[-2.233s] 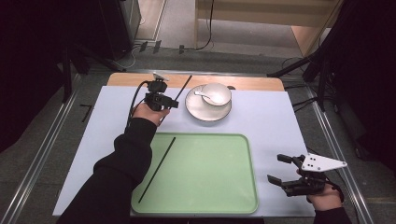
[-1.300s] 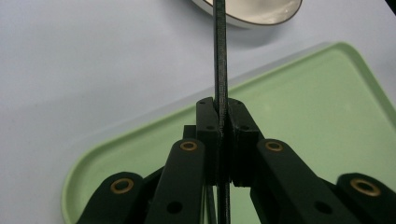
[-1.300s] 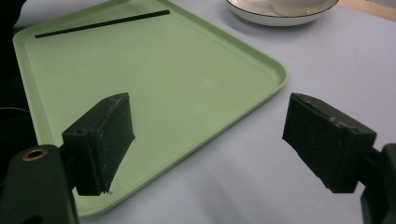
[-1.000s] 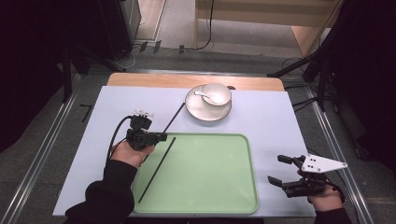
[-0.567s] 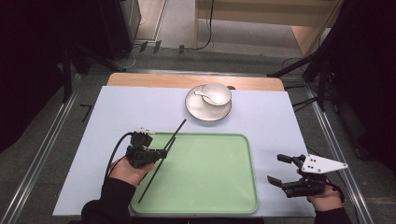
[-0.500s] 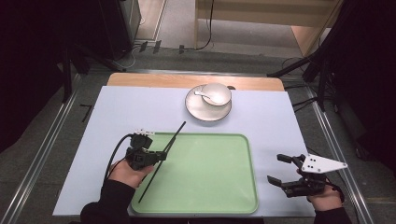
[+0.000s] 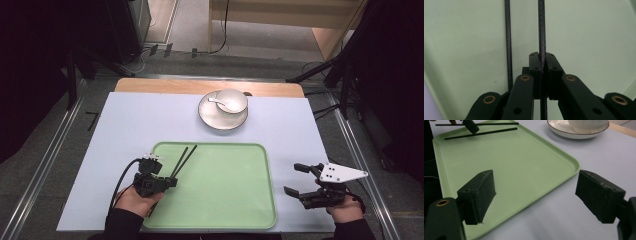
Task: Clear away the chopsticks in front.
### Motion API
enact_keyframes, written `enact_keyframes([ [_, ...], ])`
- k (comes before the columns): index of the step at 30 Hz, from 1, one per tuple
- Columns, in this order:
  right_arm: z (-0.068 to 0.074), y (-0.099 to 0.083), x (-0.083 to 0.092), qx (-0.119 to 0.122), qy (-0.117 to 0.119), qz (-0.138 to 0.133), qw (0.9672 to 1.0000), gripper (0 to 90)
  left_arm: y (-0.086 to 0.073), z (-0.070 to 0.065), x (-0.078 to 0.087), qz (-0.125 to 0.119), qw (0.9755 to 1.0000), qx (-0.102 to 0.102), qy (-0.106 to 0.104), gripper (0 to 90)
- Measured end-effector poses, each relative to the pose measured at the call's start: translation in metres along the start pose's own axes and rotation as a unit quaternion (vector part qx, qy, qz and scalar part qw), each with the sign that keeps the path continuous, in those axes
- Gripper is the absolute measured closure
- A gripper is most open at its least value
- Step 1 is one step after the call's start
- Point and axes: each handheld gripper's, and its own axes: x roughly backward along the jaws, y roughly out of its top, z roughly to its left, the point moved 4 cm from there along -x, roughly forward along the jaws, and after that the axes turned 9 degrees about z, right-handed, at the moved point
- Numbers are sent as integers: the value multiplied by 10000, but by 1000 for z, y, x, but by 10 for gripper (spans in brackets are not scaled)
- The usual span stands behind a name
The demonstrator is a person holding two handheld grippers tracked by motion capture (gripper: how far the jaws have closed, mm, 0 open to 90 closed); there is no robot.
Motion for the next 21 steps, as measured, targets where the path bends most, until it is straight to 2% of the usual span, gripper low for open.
enact_keyframes([
  [3,-1,1,-1,36,11,-13,10000,167,-2,2,-6,103,9999,23,81,859],
  [5,0,1,-2,35,32,2,10000,167,-2,4,-9,121,9998,107,100,859],
  [8,-1,2,-2,45,40,-1,10000,167,-2,7,-9,69,9998,181,82,859],
  [16,0,2,-2,42,44,-4,10000,167,-1,22,-1,-34,9980,519,358,857],
  [19,0,2,-3,55,55,17,10000,167,0,24,1,-35,9976,526,439,841],
  [21,0,2,-3,57,56,21,10000,167,0,24,1,-42,9978,510,411,832],
])
